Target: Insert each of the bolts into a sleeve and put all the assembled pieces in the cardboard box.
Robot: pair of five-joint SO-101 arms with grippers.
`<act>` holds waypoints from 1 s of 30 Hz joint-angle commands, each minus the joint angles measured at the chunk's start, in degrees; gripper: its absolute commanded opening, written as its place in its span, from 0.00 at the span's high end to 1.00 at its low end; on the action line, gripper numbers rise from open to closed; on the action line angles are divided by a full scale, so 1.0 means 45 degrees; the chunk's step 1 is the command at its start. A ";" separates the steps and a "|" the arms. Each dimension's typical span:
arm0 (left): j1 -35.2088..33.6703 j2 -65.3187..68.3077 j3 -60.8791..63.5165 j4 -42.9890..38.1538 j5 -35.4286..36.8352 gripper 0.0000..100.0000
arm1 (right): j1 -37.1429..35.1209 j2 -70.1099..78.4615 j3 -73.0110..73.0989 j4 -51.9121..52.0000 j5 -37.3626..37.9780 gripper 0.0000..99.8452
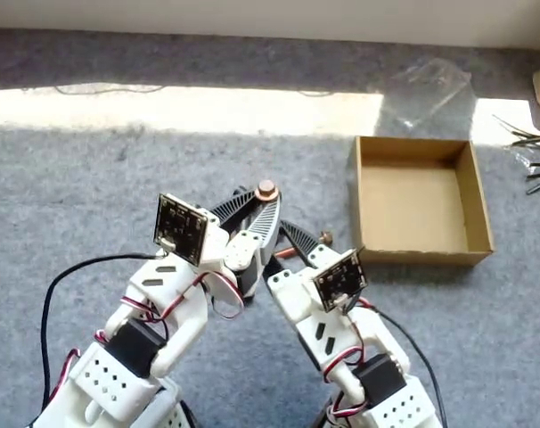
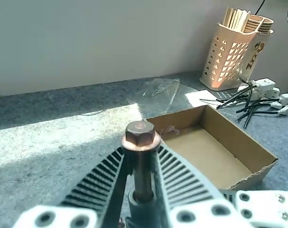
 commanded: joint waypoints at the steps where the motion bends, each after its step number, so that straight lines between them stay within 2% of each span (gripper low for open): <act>1: 0.0166 0.0068 -0.0049 -0.0117 0.0117 0.99 | -0.0107 -0.0127 0.1534 -0.0088 0.0137 1.00; 30: -0.0068 0.0068 0.0694 -0.0098 0.0098 0.99 | -0.0107 -0.0127 0.1534 -0.0088 0.0137 1.00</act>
